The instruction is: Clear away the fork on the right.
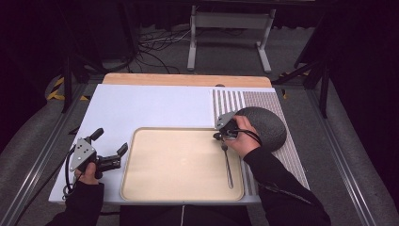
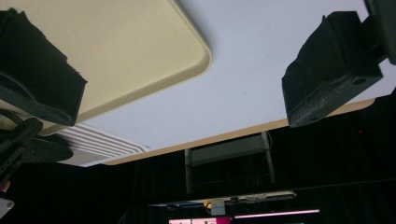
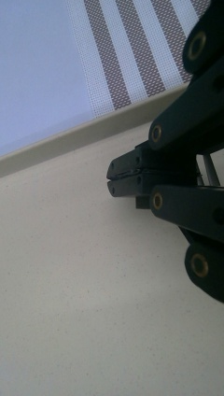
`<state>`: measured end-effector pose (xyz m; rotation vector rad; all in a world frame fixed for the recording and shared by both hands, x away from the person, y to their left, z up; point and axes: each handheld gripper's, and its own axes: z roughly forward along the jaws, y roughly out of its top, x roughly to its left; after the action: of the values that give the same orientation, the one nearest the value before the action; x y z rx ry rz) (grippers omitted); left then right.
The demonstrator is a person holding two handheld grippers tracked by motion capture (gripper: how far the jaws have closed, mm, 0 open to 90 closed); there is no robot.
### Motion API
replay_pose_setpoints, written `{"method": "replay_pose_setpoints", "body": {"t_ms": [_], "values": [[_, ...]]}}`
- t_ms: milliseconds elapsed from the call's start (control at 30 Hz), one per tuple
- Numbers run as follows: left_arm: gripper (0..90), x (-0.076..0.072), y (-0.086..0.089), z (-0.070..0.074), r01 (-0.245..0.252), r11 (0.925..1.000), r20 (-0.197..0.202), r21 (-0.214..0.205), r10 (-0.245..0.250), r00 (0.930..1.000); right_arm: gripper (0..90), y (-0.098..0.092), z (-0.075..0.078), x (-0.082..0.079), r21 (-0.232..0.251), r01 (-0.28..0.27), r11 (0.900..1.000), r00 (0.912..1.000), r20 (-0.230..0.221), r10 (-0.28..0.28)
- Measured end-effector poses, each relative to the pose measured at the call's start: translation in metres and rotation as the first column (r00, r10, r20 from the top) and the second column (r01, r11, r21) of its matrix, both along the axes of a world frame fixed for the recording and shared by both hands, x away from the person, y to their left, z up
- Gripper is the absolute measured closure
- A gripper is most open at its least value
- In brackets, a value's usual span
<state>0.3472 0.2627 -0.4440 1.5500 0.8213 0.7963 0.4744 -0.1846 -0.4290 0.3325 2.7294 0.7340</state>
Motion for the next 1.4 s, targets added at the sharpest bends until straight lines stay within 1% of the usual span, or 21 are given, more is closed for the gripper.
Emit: {"method": "replay_pose_setpoints", "body": {"t_ms": [400, 500, 533, 567, 633, 733, 767, 800, 833, 900, 967, 1000, 1067, 1100, 1133, 1167, 1333, 1400], "values": [[0.2, 0.0, 0.0, 0.0, -0.003, 1.0, -0.004, 0.006, 0.003, 1.0, 89.9, -0.006, 0.001, 0.0, 0.0, 0.013, 0.9999, 0.9999, 0.003, -0.013], [0.2, -0.001, 0.001, 0.0, -0.005, 1.0, -0.002, 0.003, 0.005, 1.0, 89.8, -0.006, 0.003, 0.0, 0.013, 0.017, 0.9998, 0.9998, 0.007, -0.017], [0.2, -0.001, 0.001, 0.0, -0.006, 1.0, -0.002, 0.002, 0.006, 1.0, 89.6, -0.007, 0.005, -0.001, 0.024, 0.013, 0.9996, 0.9999, 0.004, -0.013], [0.2, -0.001, 0.001, 0.0, -0.006, 1.0, -0.003, 0.006, 0.006, 1.0, 88.0, -0.007, 0.007, -0.002, 0.046, 0.02, 0.9987, 0.9997, 0.01, -0.02], [0.2, -0.001, 0.001, 0.0, -0.006, 1.0, -0.002, 0.003, 0.006, 1.0, 77.7, -0.007, 0.011, -0.004, 0.066, 0.025, 0.9975, 0.9996, 0.008, -0.025], [0.2, -0.001, 0.001, 0.0, -0.006, 1.0, -0.002, 0.002, 0.006, 1.0, 59.1, -0.006, 0.018, -0.007, 0.091, 0.023, 0.9956, 0.9987, 0.043, -0.027], [0.2, 0.0, 0.001, 0.0, -0.007, 1.0, 0.001, 0.0, 0.007, 1.0, 59.1, -0.006, 0.018, -0.007, 0.091, 0.023, 0.9956, 0.9987, 0.043, -0.027], [0.2, 0.0, 0.0, 0.0, -0.007, 1.0, 0.0, 0.001, 0.007, 1.0, 48.9, -0.007, 0.02, -0.008, 0.114, 0.025, 0.9932, 0.9982, 0.051, -0.031], [0.2, 0.0, 0.0, 0.0, -0.006, 1.0, -0.001, 0.002, 0.006, 1.0, 41.9, -0.008, 0.023, -0.01, 0.136, 0.029, 0.9903, 0.9977, 0.057, -0.037], [0.2, 0.0, 0.0, 0.0, -0.006, 1.0, 0.0, 0.002, 0.006, 1.0, 33.0, -0.01, 0.028, -0.012, 0.182, 0.038, 0.9826, 0.9967, 0.064, -0.051], [0.2, 0.0, 0.0, 0.0, -0.006, 1.0, 0.0, 0.001, 0.006, 1.0, 27.0, -0.011, 0.031, -0.015, 0.214, 0.046, 0.9757, 0.9966, 0.058, -0.06], [0.2, 0.0, 0.001, 0.0, -0.007, 1.0, 0.0, 0.001, 0.007, 1.0, 24.4, -0.013, 0.034, -0.017, 0.229, 0.048, 0.9723, 0.9962, 0.06, -0.063], [0.2, 0.0, 0.001, 0.0, -0.008, 1.0, 0.0, 0.001, 0.008, 1.0, 22.2, -0.015, 0.038, -0.02, 0.243, 0.045, 0.9691, 0.9957, 0.068, -0.064], [0.2, 0.0, 0.001, 0.0, -0.008, 1.0, -0.001, 0.002, 0.008, 1.0, 19.0, -0.016, 0.04, -0.021, 0.248, 0.04, 0.9678, 0.9946, 0.083, -0.062], [0.2, 0.0, 0.001, 0.0, -0.008, 1.0, -0.002, 0.001, 0.008, 1.0, 17.9, -0.018, 0.042, -0.022, 0.251, 0.037, 0.9672, 0.994, 0.09, -0.061], [0.2, 0.0, 0.001, 0.0, -0.008, 1.0, -0.002, 0.001, 0.008, 1.0, 17.8, -0.02, 0.044, -0.024, 0.256, 0.037, 0.966, 0.994, 0.09, -0.062], [0.2, 0.0, 0.001, 0.0, -0.009, 1.0, -0.002, 0.002, 0.009, 1.0, 16.1, -0.029, 0.051, -0.029, 0.309, 0.041, 0.9502, 0.9943, 0.08, -0.07], [0.2, 0.0, 0.001, 0.0, -0.011, 0.9999, -0.002, 0.002, 0.011, 0.9999, 16.1, -0.032, 0.054, -0.032, 0.326, 0.04, 0.9446, 0.9939, 0.084, -0.071]]}}
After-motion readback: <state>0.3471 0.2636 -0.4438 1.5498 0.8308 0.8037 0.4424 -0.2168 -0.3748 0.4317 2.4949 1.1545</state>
